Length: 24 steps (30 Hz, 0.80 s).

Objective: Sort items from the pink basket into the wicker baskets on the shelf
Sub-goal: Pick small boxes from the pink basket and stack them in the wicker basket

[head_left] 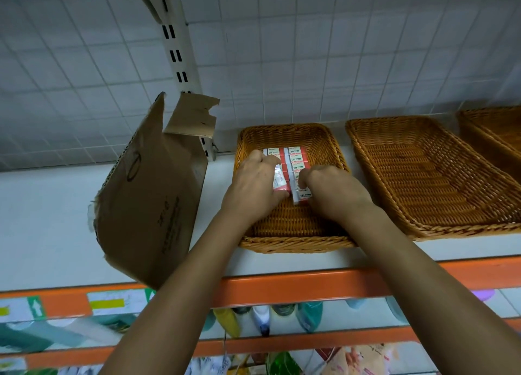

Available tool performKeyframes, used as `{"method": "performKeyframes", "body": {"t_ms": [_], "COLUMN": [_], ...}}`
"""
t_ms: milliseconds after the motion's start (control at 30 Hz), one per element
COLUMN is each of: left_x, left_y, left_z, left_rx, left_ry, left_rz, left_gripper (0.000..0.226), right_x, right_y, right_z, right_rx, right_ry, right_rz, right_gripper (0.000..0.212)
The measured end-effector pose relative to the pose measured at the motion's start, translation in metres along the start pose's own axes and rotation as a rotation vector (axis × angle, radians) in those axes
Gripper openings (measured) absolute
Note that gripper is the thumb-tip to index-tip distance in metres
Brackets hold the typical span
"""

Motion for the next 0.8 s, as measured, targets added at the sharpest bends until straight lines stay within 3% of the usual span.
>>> {"method": "performKeyframes", "body": {"t_ms": [533, 800], "left_x": [-0.004, -0.008], "left_y": [0.005, 0.011], "left_z": [-0.004, 0.000], "left_rx": [0.034, 0.324], "left_ry": [-0.064, -0.139], "left_rz": [0.057, 0.039], "left_gripper": [0.058, 0.055], "right_x": [0.001, -0.001], "right_y": [0.000, -0.001], "right_z": [0.001, -0.002], "right_rx": [0.005, 0.005], "right_ry": [-0.011, -0.041], "right_rz": [0.006, 0.018], "right_gripper": [0.029, 0.039]}}
Point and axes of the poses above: each hand's wrist, its own x-axis towards the middle knuckle, its own z-axis out of the palm, y = z × x, the point moved 2 cm from there along x, towards the middle knuckle, and after that the axes turned 8 degrees about -y, right-handed, at the moved point
